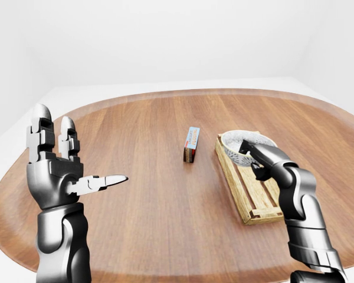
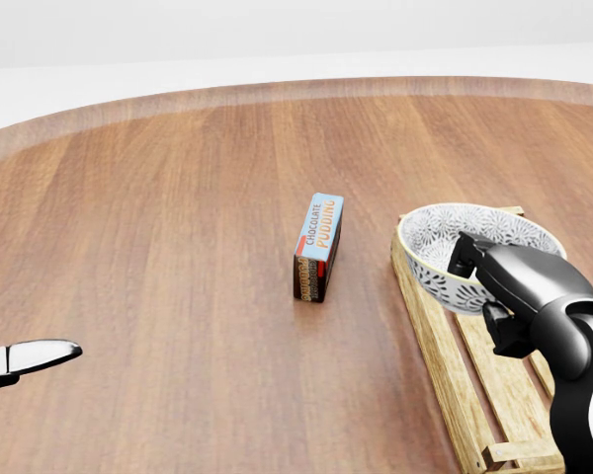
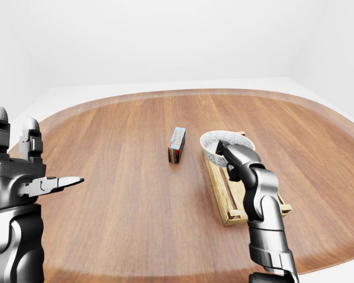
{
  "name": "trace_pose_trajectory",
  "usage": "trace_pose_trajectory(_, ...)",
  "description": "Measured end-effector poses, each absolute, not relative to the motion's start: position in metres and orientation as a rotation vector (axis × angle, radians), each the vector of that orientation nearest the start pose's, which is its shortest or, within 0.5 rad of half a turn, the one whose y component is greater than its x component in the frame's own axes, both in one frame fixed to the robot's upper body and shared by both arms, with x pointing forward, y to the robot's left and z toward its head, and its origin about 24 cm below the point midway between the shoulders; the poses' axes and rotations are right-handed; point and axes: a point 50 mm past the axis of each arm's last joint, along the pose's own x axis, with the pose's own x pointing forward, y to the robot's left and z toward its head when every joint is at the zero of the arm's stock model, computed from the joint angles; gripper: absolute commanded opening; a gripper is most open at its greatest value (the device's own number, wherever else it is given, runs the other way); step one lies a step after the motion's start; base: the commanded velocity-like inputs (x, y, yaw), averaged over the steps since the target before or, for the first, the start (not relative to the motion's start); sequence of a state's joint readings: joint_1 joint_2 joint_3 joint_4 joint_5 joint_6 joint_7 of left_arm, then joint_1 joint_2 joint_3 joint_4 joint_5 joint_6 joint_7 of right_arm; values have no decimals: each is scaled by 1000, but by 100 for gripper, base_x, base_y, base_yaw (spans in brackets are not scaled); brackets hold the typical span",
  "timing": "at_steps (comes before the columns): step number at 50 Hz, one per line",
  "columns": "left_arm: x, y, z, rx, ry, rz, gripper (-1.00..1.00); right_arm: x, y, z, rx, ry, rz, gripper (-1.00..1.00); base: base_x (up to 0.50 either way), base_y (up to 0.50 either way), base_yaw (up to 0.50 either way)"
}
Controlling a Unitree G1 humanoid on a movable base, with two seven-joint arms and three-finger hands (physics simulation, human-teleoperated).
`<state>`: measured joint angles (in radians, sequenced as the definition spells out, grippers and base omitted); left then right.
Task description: Pick up the bowl on the left and put it in the tray.
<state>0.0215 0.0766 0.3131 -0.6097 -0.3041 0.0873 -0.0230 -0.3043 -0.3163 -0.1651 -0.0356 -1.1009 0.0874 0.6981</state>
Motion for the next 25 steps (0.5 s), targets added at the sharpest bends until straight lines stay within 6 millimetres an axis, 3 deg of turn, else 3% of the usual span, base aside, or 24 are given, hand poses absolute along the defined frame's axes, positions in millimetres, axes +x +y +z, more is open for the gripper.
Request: trace_pose_trajectory(25, 210, 218, 171, -122, -541, 162, 100, 302, -242, 106, -1269, 357, 229, -100, 0, 0, 0)
